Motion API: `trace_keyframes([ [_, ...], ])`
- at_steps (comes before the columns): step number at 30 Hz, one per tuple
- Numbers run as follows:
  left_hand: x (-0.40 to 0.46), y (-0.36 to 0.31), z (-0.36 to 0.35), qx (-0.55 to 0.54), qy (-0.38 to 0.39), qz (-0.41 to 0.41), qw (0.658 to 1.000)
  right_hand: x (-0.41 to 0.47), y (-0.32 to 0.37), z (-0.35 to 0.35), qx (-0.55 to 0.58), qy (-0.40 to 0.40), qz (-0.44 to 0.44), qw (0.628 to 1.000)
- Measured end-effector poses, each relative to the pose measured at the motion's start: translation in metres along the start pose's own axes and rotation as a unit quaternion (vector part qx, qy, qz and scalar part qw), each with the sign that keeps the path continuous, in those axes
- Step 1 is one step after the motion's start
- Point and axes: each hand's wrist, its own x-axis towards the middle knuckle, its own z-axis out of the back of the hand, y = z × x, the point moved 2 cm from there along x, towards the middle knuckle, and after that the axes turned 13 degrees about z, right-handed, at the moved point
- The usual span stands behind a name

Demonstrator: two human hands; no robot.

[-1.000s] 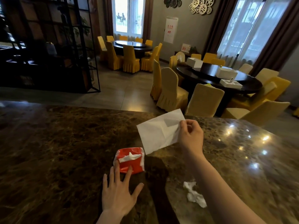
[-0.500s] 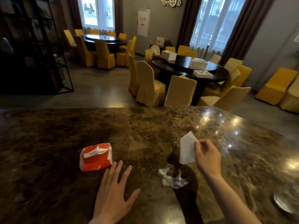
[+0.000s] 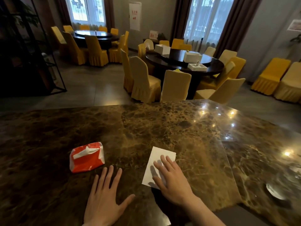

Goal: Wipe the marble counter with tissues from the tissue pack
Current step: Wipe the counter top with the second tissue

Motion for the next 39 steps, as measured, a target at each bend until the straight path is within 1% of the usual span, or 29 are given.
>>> trace_keyframes([
  [2,-0.001,0.002,-0.001,0.0,-0.004,-0.005,1.0,0.01,-0.001,-0.011,-0.042,0.071,0.017,0.996],
  [4,-0.001,0.001,-0.001,-0.003,0.002,-0.008,1.0,0.016,0.003,-0.021,-0.065,0.099,0.006,0.993],
  [8,0.002,0.002,-0.001,-0.013,-0.011,-0.007,1.0,0.01,0.001,-0.028,-0.082,0.113,-0.007,0.99],
  [9,0.001,0.003,-0.002,-0.013,-0.028,-0.009,0.999,0.005,-0.004,-0.026,-0.08,0.118,-0.014,0.99],
  [10,0.002,0.003,-0.003,-0.019,-0.042,-0.013,0.999,0.0,-0.014,-0.021,-0.076,0.117,-0.031,0.99],
  [14,0.001,0.002,-0.003,-0.033,-0.062,-0.014,0.997,-0.014,-0.046,-0.012,-0.075,0.105,-0.149,0.98],
  [16,0.001,0.002,-0.004,-0.017,-0.054,-0.01,0.998,-0.01,-0.038,-0.018,-0.056,0.099,-0.159,0.981],
  [18,0.001,0.0,-0.001,-0.02,-0.044,-0.003,0.999,-0.002,-0.02,-0.024,-0.039,0.084,-0.137,0.986],
  [19,0.001,-0.002,0.002,-0.019,-0.027,-0.004,0.999,0.001,-0.01,-0.026,-0.033,0.083,-0.119,0.989],
  [22,0.004,-0.001,0.001,-0.004,-0.028,-0.011,1.0,0.004,0.019,-0.032,-0.014,0.109,-0.048,0.993],
  [24,0.005,-0.003,0.003,-0.005,0.011,-0.009,1.0,-0.002,0.025,-0.032,-0.011,0.12,-0.001,0.993],
  [25,0.004,-0.004,0.003,-0.005,0.028,-0.007,1.0,-0.006,0.018,-0.03,-0.014,0.119,0.01,0.993],
  [26,0.004,-0.005,0.004,-0.002,0.033,-0.002,0.999,-0.01,0.006,-0.027,-0.022,0.109,0.005,0.994],
  [27,0.005,-0.004,0.004,0.0,0.012,-0.005,1.0,-0.012,-0.009,-0.023,-0.034,0.088,-0.016,0.995],
  [28,0.004,-0.002,0.004,-0.007,-0.002,-0.002,1.0,-0.014,-0.024,-0.019,-0.048,0.068,-0.052,0.995],
  [29,0.004,-0.002,0.005,-0.01,0.007,0.008,1.0,-0.014,-0.036,-0.015,-0.055,0.057,-0.092,0.993],
  [30,0.005,-0.002,0.006,-0.005,0.008,0.008,1.0,-0.011,-0.043,-0.014,-0.051,0.052,-0.123,0.99],
  [32,0.005,-0.004,0.007,0.008,0.01,0.008,1.0,-0.003,-0.038,-0.017,-0.038,0.039,-0.138,0.989],
  [33,0.003,-0.006,0.008,0.011,0.016,0.012,1.0,-0.001,-0.03,-0.02,-0.039,0.036,-0.126,0.991],
  [35,0.004,-0.006,0.008,0.013,0.016,0.02,1.0,0.003,-0.006,-0.026,-0.034,0.04,-0.075,0.996],
  [37,0.005,-0.005,0.005,0.024,0.018,0.02,0.999,0.003,0.017,-0.031,-0.019,0.057,-0.019,0.998],
  [39,0.006,-0.006,0.006,0.024,0.016,0.018,0.999,-0.003,0.026,-0.033,-0.022,0.073,0.026,0.997],
])
